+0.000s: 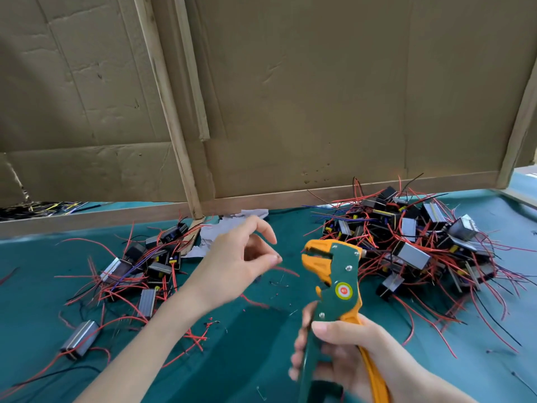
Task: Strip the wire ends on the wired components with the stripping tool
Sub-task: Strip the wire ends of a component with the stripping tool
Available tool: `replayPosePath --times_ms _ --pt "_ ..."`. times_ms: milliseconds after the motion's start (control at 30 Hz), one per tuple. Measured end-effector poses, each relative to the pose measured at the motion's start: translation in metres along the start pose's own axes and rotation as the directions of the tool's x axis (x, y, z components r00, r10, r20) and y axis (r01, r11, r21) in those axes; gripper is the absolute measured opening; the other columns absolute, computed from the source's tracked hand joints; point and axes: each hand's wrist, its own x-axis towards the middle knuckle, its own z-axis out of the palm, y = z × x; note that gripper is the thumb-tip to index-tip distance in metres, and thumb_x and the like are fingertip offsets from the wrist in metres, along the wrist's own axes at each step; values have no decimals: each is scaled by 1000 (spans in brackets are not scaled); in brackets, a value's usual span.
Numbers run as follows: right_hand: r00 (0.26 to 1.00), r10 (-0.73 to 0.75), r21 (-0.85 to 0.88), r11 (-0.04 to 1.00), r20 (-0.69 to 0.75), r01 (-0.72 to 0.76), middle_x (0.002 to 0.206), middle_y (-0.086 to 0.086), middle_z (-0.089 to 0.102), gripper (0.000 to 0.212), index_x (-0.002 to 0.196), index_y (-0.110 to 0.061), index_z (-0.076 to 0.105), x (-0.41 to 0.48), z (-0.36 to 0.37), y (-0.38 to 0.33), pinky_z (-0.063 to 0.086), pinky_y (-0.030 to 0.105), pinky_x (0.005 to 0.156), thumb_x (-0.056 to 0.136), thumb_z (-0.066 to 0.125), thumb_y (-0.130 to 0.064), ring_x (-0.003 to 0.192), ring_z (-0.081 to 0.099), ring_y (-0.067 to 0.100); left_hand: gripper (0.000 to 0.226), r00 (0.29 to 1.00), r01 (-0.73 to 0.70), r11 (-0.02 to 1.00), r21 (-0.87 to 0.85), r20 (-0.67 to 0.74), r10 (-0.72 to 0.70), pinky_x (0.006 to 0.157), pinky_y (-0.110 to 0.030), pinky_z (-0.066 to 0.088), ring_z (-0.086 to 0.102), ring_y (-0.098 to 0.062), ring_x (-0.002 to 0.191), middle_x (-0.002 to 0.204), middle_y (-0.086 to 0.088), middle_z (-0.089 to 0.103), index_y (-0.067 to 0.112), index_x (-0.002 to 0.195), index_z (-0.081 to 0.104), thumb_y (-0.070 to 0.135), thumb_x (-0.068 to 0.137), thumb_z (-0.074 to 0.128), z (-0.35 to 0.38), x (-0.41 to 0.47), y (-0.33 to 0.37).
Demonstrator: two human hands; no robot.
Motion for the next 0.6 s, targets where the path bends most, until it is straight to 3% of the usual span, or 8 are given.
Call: replayPosePath --times_ms 133,233,300,367,433,500,600 --pt "995 -61 104 992 -78 69 76 24 61 27 77 -2 70 8 -9 0 57 47 67 52 80 -6 69 66 37 19 946 -122 992 26 -300 124 71 -16 46 65 -6 73 77 6 69 18 89 58 5 83 70 -3 29 22" --pt "989 -19 201 978 -150 49 76 24 61 27 76 0 70 12 -15 -2 58 47 65 51 78 -2 68 66 38 15 880 -257 963 -84 -432 197 73 -30 54 64 -9 77 81 5 65 11 90 58 2 84 68 23 61 53" --pt "987 16 248 968 -163 25 76 24 61 22 76 1 70 13 -15 -2 58 48 65 54 75 0 67 66 38 15 882 -288 940 -184 -433 186 75 -42 57 67 -15 81 84 3 65 11 91 58 -2 85 64 51 76 72" --pt "987 22 270 963 -158 22 76 24 61 27 75 2 71 13 -16 -2 57 48 65 50 79 1 67 66 38 19 936 -263 914 -307 -311 165 83 -46 55 67 -21 91 95 -4 68 9 98 57 -5 86 59 81 84 83" --pt "989 20 275 961 -149 22 77 24 60 42 77 4 70 13 -17 -3 57 49 66 39 88 0 69 65 39 31 987 -159 921 -355 -47 152 97 -43 50 63 -22 105 121 -6 63 10 118 54 0 89 60 102 83 86" --pt "989 22 281 960 -145 19 77 25 60 51 78 5 69 13 -18 -3 57 49 67 32 92 -1 69 65 39 47 967 -96 964 -247 205 149 101 -37 46 59 -20 114 140 -1 50 19 134 46 10 91 61 110 73 78" --pt "989 47 287 958 -140 -4 75 24 61 45 76 4 71 15 -20 -3 57 48 65 34 87 2 66 66 38 41 948 -70 993 -91 305 95 97 -30 48 59 -14 113 132 3 56 23 130 51 15 91 62 90 56 53"
